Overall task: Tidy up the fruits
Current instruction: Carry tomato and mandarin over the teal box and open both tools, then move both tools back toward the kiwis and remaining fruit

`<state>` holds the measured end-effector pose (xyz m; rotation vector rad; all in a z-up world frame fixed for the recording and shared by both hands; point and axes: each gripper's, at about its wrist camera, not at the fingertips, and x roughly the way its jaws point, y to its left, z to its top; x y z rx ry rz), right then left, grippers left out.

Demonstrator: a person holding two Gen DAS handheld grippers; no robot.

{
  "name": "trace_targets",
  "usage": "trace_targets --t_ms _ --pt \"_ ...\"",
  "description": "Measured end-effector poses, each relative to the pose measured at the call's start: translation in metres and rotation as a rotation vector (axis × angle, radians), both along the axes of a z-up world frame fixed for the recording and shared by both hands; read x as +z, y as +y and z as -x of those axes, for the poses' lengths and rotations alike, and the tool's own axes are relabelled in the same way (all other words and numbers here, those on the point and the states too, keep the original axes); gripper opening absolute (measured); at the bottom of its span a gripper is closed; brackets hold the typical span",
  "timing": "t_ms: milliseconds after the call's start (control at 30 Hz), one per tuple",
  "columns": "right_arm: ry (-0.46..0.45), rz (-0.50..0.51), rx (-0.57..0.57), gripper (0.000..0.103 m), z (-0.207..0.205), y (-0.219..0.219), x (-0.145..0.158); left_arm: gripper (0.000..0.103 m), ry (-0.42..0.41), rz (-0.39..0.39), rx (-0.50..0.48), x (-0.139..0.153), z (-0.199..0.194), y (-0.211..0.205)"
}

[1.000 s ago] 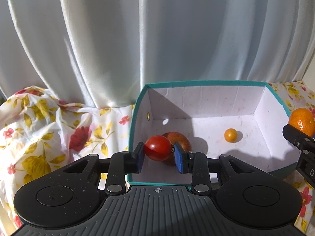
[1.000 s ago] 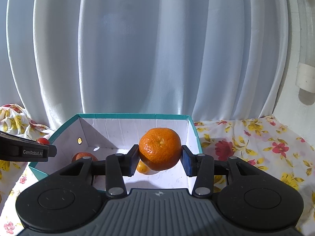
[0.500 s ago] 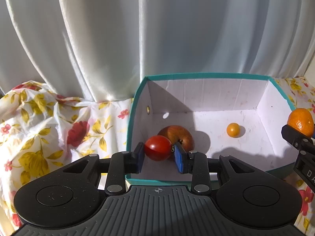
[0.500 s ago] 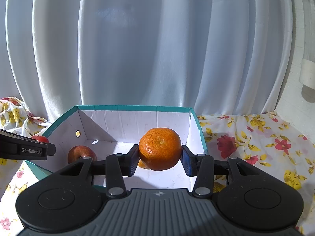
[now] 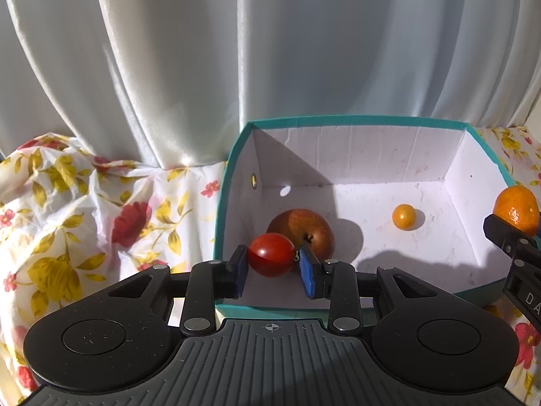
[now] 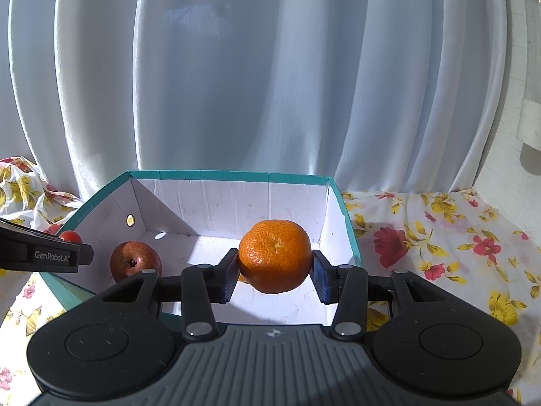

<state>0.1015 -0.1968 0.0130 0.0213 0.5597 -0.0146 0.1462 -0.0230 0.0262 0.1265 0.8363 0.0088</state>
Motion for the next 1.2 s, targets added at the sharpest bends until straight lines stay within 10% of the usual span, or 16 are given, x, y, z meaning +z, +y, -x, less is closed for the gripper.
trace_targets --t_ms 333,400,667,1200 --pt "0.017 0.002 0.004 0.045 -0.003 0.001 -0.005 0.038 0.015 -0.002 0.001 -0.004 -0.003 -0.001" --pt "-0.002 0.003 0.000 0.048 -0.001 0.000 -0.004 0.060 0.008 0.004 0.010 -0.004 -0.003 0.000" --pt "-0.056 0.011 -0.030 0.062 0.007 -0.002 0.005 0.077 -0.054 0.011 0.011 0.008 0.006 -0.001" --pt "-0.097 0.015 -0.046 0.072 0.036 -0.004 0.018 0.079 -0.079 0.003 -0.001 0.018 0.035 0.002"
